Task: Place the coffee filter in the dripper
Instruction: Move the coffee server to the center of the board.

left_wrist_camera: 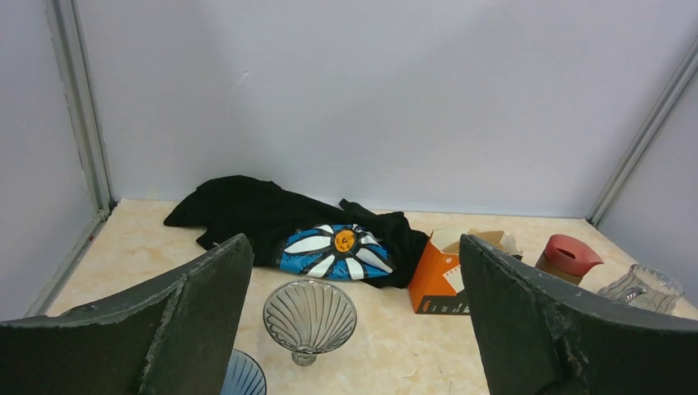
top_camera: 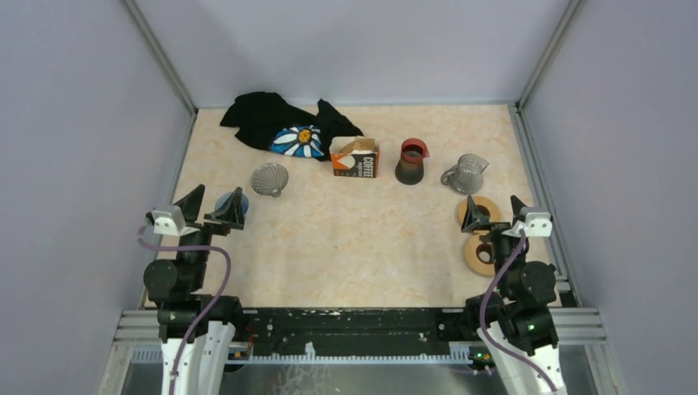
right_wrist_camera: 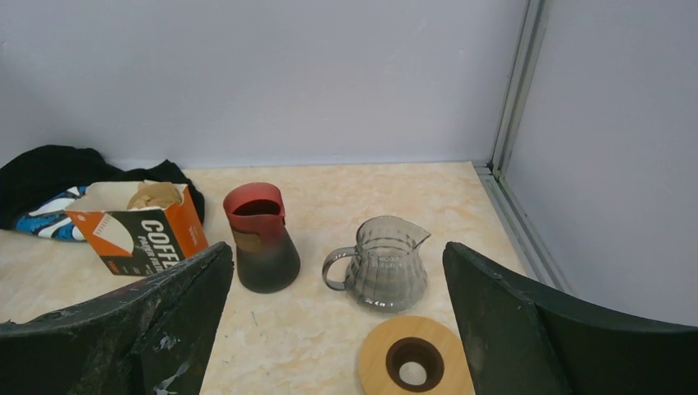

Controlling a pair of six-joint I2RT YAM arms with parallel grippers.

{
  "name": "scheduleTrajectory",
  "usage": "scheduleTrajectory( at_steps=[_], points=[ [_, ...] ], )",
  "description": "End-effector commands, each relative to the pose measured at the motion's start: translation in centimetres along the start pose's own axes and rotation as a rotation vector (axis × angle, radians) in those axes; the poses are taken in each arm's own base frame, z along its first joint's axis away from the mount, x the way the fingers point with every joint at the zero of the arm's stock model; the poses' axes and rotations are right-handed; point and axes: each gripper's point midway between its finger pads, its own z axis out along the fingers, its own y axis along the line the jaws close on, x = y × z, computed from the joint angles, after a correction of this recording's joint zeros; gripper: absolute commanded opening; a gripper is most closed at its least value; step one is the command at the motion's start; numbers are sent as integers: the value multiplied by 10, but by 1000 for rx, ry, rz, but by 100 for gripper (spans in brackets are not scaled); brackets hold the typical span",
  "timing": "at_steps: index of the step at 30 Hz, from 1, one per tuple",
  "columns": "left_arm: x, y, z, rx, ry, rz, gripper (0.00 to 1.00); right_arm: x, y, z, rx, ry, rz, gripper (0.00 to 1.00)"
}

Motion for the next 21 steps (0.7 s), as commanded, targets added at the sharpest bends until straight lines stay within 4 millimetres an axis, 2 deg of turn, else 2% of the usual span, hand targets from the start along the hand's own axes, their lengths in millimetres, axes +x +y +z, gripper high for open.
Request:
scheduleTrajectory(
  at_steps=[1, 13, 19, 21],
  points=[
    [-11, -5, -2, 24, -42, 15, 99, -16, 2, -1, -18, -60, -9, 99],
    [-4, -5, -2, 15, -2, -29, 99, -26, -6, -2, 34, -22, 30, 99],
    [10, -5, 4, 19, 77, -47, 99, -20, 15, 17, -37, 90, 75, 99],
    [16, -8, 5, 36, 104, -50, 99, -12, 20, 26, -42, 130, 108, 99]
  ],
)
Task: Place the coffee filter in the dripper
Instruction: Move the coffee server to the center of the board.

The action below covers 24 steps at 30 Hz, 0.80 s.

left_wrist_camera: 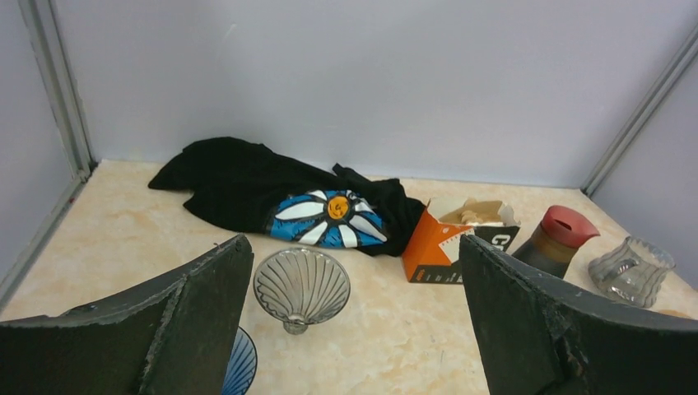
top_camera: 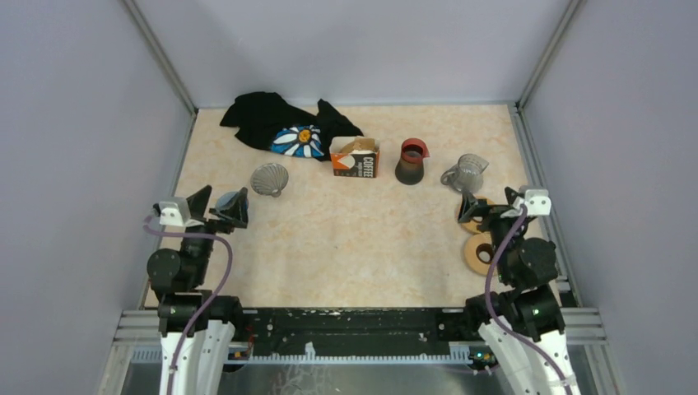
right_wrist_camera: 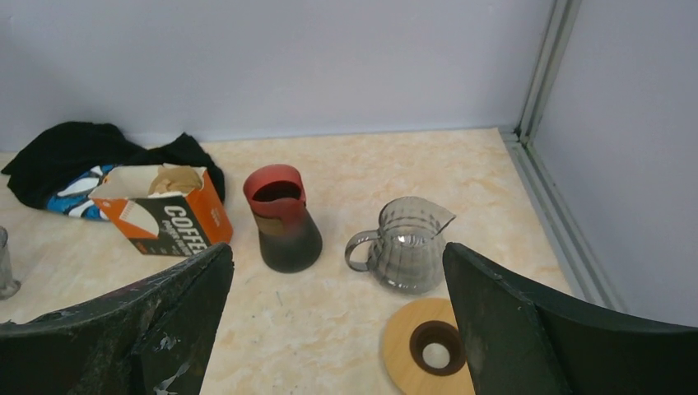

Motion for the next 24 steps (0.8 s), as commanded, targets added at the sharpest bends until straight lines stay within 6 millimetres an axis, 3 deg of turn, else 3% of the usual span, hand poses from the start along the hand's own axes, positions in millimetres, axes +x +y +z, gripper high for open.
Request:
scheduleTrajectory(
  at_steps=[1, 9, 14, 20, 24],
  points=[
    [3, -9, 3, 44, 47, -19, 99, -3, 14, 16, -35, 43, 80, 99],
    [8, -12, 4, 57, 66, -43, 99, 26, 34, 54, -66, 158, 123, 99],
    [11, -17, 3, 82, 76, -50, 99, 52, 46, 88, -85, 292, 79, 98],
    [12, -19, 4, 95, 80, -52, 99, 54, 54, 134, -129, 362, 45, 95],
    [15, -20, 5, 100, 92, -54, 99, 67, 54, 160, -150, 437, 53, 93]
  ],
)
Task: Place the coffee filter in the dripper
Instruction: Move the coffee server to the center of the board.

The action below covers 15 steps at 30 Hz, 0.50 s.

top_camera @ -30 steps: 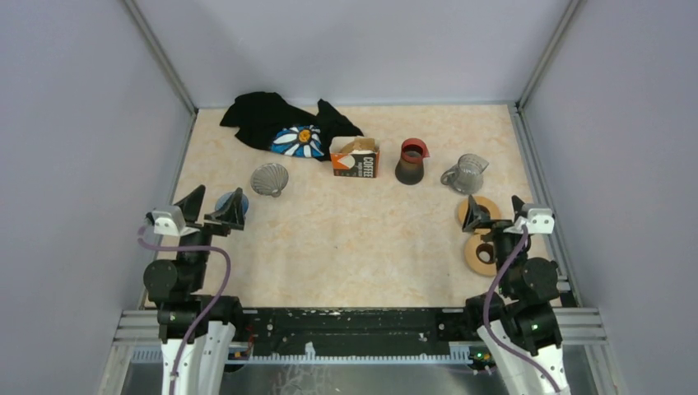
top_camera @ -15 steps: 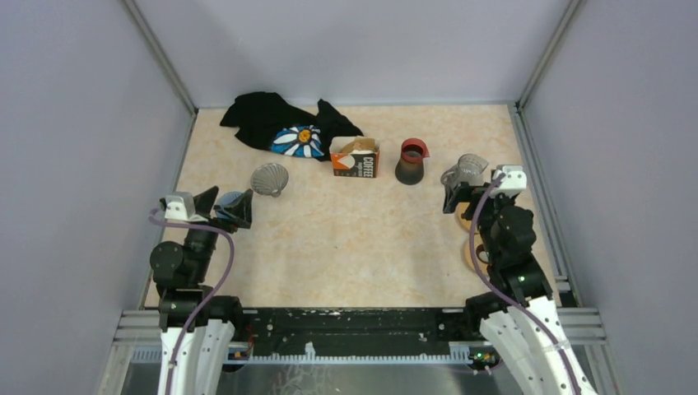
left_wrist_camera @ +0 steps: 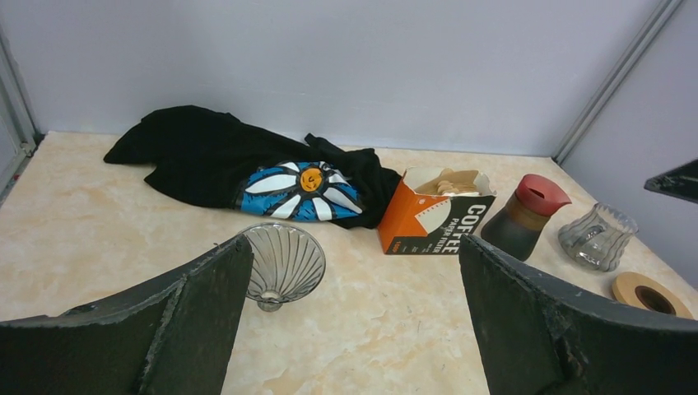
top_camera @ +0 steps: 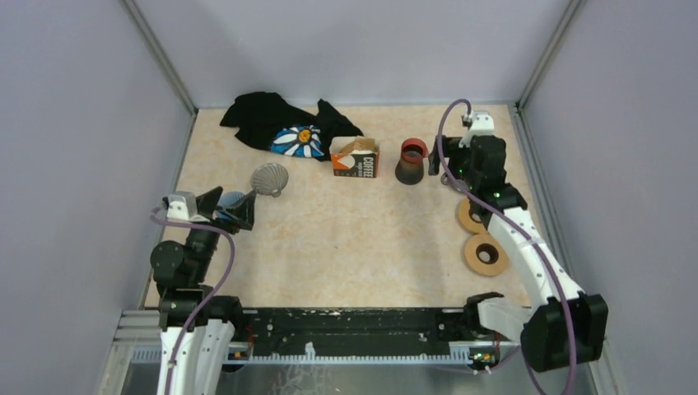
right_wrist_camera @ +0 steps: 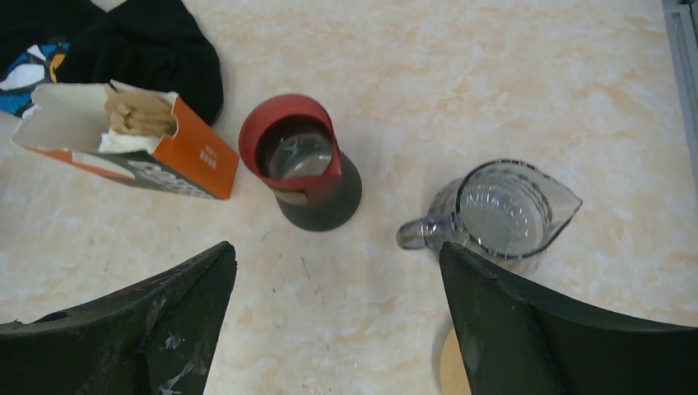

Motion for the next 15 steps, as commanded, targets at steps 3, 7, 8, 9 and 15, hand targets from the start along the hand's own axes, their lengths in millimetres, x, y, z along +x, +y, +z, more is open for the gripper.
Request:
scheduleTrajectory(
  at_steps=[3, 7, 8, 9, 15],
  points=[
    [-8, -9, 2, 42, -9, -2, 99, -44, 9, 36, -86, -14, -21, 92],
    [-4, -8, 5, 40, 11, -7, 99, -41, 11, 64, -101, 50, -32, 89],
    [-2, -8, 6, 41, 16, -9, 99, -40, 10, 71, -102, 64, -35, 89],
    [-1, -7, 7, 37, 22, -10, 99, -35, 9, 80, -102, 85, -39, 88],
    [6, -6, 11, 43, 51, -14, 99, -27, 7, 113, -113, 170, -94, 81]
  ],
)
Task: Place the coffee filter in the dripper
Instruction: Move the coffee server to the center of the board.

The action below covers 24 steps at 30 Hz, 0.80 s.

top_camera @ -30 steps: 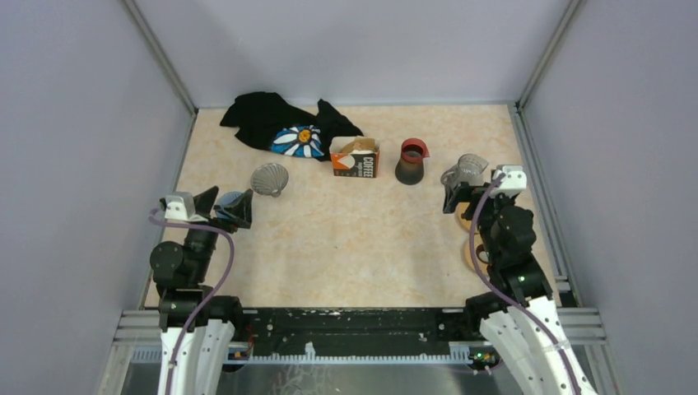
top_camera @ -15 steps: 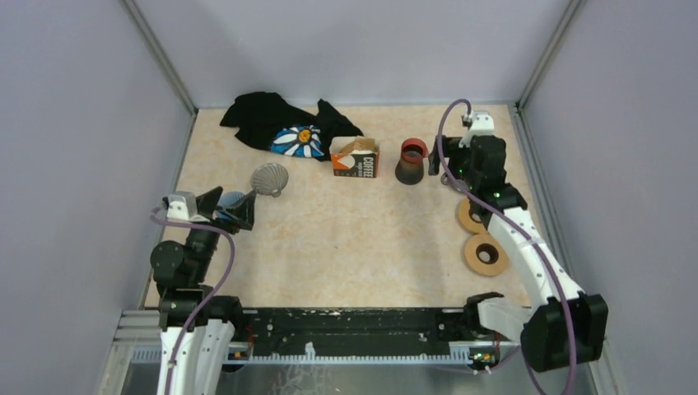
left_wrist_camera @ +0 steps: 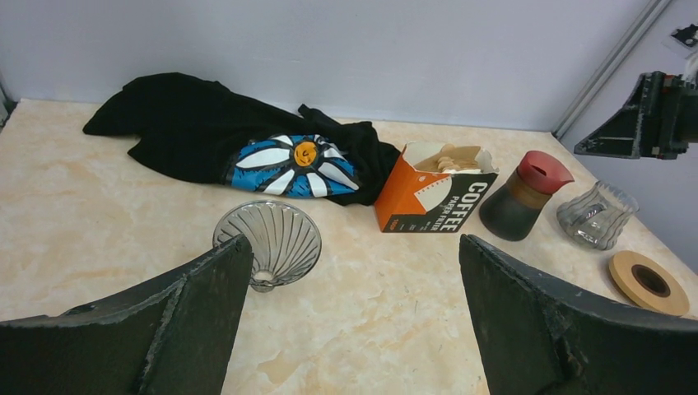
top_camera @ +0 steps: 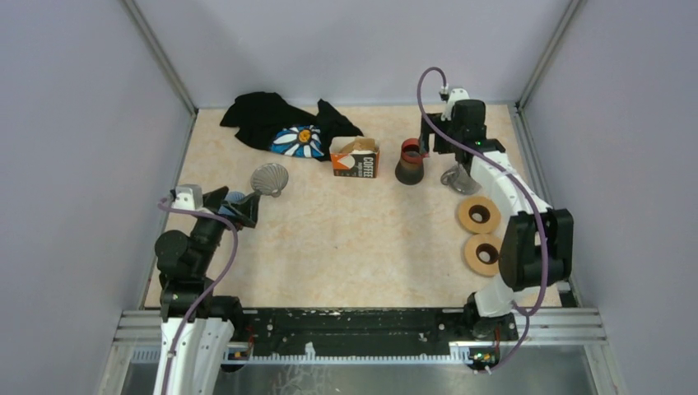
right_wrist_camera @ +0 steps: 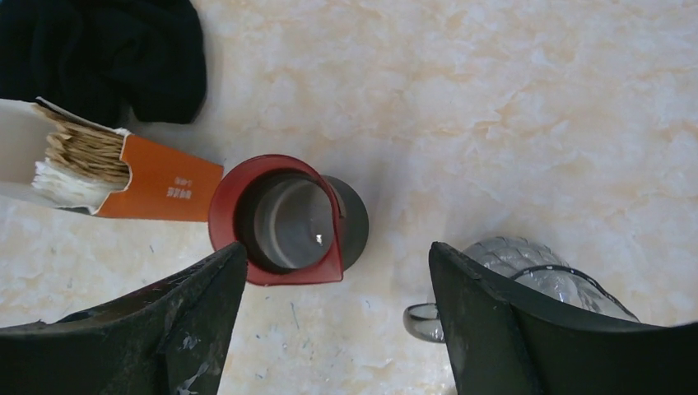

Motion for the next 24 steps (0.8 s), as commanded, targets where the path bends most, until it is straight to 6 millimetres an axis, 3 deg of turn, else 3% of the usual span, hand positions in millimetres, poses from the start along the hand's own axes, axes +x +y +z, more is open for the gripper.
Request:
scheduleTrajectory(
  at_steps=[1, 5, 11, 18, 24],
  points=[
    [-11, -7, 2, 34, -19, 6, 99, -23, 1, 13, -32, 3, -63, 79],
    [-10, -6, 4, 31, -14, 5, 99, -8, -1, 37, -50, 79, -82, 71],
    [-6, -4, 6, 32, 1, 2, 99, 5, 3, 57, -100, 151, -115, 59],
    [-2, -4, 9, 36, 18, -1, 99, 16, 5, 68, -136, 198, -145, 37],
    [-2, -5, 9, 41, 23, -2, 99, 17, 7, 65, -150, 207, -160, 25]
  ],
)
